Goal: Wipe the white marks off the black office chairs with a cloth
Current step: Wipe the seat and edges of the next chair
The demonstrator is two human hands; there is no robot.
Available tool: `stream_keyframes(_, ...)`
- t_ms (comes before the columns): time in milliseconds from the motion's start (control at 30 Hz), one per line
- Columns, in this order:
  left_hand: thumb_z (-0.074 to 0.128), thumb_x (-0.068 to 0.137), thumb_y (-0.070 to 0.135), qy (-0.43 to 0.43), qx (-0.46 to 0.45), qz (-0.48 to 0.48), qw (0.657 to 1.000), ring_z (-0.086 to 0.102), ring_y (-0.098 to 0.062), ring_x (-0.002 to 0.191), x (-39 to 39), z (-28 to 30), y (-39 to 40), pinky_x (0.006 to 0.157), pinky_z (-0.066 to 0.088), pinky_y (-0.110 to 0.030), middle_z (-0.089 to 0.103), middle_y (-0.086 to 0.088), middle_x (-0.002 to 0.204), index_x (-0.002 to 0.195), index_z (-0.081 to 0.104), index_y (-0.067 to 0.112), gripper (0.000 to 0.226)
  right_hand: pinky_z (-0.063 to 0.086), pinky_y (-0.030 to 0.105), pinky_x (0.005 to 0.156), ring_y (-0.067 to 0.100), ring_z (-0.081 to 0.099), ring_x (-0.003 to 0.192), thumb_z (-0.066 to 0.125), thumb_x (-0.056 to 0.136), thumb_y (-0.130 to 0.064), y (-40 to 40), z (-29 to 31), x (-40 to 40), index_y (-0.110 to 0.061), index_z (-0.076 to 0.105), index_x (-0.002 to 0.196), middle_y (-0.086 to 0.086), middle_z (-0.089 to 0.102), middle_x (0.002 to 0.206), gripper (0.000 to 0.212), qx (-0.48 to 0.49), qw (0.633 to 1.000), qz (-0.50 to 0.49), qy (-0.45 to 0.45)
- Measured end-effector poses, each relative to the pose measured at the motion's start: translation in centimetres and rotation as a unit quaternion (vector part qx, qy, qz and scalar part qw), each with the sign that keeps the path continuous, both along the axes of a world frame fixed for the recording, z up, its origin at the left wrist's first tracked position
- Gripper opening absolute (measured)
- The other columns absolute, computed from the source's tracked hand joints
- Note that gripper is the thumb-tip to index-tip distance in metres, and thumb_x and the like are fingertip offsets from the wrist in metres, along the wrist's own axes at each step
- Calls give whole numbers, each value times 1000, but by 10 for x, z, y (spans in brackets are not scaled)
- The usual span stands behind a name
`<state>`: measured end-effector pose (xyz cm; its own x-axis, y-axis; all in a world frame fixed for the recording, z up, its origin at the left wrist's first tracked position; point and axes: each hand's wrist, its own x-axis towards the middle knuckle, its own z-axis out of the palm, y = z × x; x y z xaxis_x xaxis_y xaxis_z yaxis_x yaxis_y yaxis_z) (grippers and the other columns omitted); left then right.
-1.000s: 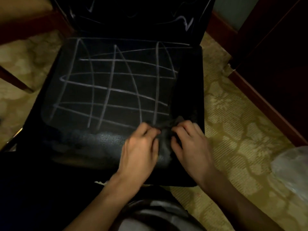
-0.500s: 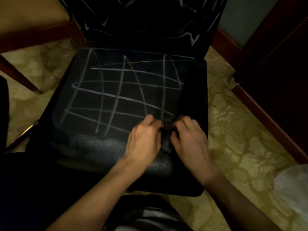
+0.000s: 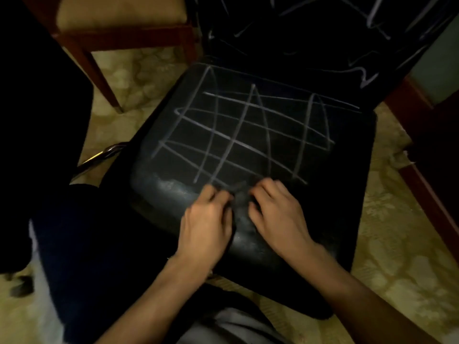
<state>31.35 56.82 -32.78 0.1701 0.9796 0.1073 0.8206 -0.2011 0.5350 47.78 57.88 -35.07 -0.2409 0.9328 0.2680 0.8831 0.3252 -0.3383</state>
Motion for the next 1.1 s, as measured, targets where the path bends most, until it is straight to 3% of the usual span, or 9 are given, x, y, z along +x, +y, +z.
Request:
stream_keyframes(133,68,84,6,-8,11,62,998,63,-29,68,-23,4,36,62,55,-40,52,-2,91,97,70,13,15,53,37,69,26,57,84,65,83,-17,45,4,-38,-8,63,90,8,58,97,12,-32,999,0,-11)
stream_keyframes(400,66,84,16,-15,-19,37,999,67,-24,72,-34,7,-6,58,57,-40,56,3,99,100,66,23,17,52,35,66,23,55,78,46,79,-28,13,10,-29,-12,57,81,5,55,87,19,-51,996,75,-18)
stream_keyframes(567,65,86,13,26,15,139,990,66,-37,79,-72,2,53,67,57,-48,59,-8,101,104,69,16,19,53,39,72,27,57,88,62,85,-15,80,0,-83,-7,63,95,10,59,102,13,-24,995,97,-8)
stream_keyframes(733,62,89,11,23,18,240,970,64,-40,88,-111,-2,111,74,52,-47,58,-13,108,107,68,13,20,49,44,83,32,54,100,58,91,-13,149,1,-148,-4,63,105,14,56,112,18,-48,993,104,8)
stream_keyframes(867,67,85,11,11,6,185,983,64,-32,78,-111,-2,78,68,53,-40,54,-5,98,102,66,16,18,46,38,73,27,54,87,63,83,-21,115,5,-128,-9,60,91,9,56,98,15,-38,992,120,6)
stream_keyframes(1000,67,83,13,-12,-1,105,994,63,-23,74,-107,1,38,62,56,-40,52,3,94,98,64,19,17,48,35,67,22,53,80,46,80,-31,73,6,-108,-13,57,86,4,54,90,22,-50,989,136,-5)
stream_keyframes(1100,67,83,11,3,9,121,993,64,-31,72,-112,0,59,60,56,-41,54,-2,93,99,67,18,18,49,35,65,25,55,80,51,83,-27,90,3,-120,-10,58,88,8,56,92,18,-27,990,136,-21)
